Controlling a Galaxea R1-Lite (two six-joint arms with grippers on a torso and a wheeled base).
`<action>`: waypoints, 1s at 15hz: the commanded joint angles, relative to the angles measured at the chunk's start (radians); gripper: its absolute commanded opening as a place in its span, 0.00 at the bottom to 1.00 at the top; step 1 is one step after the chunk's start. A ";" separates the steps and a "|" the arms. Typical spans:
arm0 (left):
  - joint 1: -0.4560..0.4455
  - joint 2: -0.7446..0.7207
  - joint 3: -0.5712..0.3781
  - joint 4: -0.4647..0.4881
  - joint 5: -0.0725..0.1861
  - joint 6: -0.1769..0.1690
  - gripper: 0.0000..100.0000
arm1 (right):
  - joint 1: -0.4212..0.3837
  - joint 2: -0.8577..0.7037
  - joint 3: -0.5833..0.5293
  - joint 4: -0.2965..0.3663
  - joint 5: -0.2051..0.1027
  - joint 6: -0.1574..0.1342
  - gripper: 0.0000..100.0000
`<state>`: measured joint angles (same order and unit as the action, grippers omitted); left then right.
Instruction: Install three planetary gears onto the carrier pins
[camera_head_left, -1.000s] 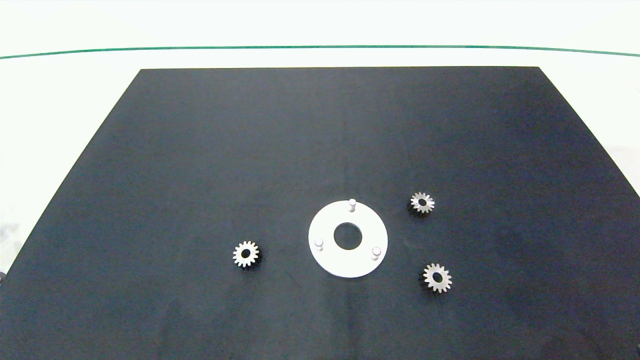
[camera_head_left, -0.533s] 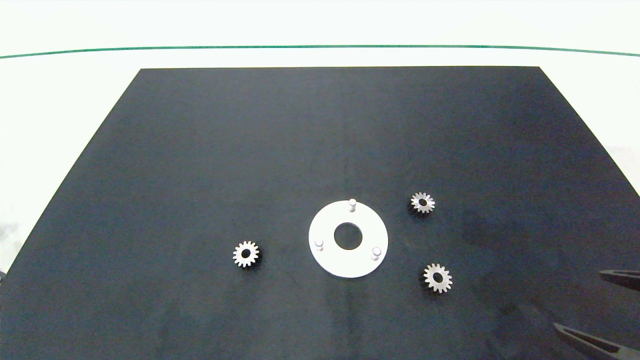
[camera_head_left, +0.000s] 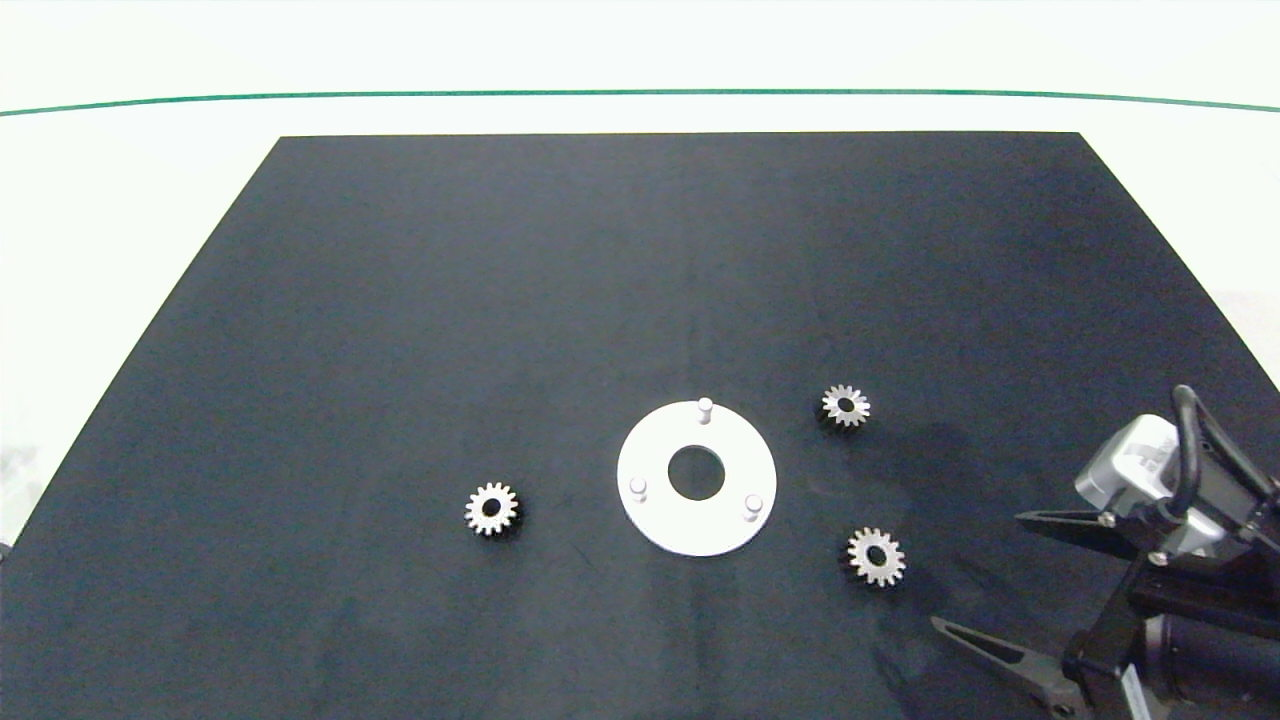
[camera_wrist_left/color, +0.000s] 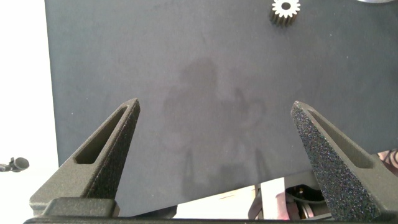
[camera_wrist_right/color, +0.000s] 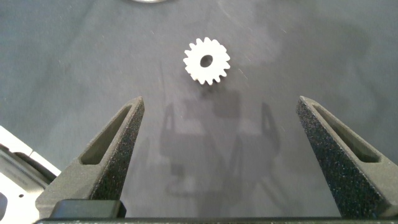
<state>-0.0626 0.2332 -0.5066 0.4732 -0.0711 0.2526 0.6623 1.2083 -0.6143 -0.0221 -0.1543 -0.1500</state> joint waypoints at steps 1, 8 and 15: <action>0.000 -0.002 0.000 0.002 -0.001 0.002 1.00 | 0.010 0.109 0.002 -0.035 -0.004 -0.002 1.00; 0.000 -0.003 0.005 -0.004 -0.001 0.002 1.00 | 0.010 0.218 0.001 -0.133 -0.013 -0.002 1.00; -0.002 -0.005 0.000 -0.004 -0.001 0.002 1.00 | 0.002 0.301 -0.001 -0.200 -0.014 -0.002 1.00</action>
<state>-0.0634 0.2289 -0.5051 0.4670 -0.0715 0.2530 0.6638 1.4917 -0.6147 -0.2206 -0.1679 -0.1496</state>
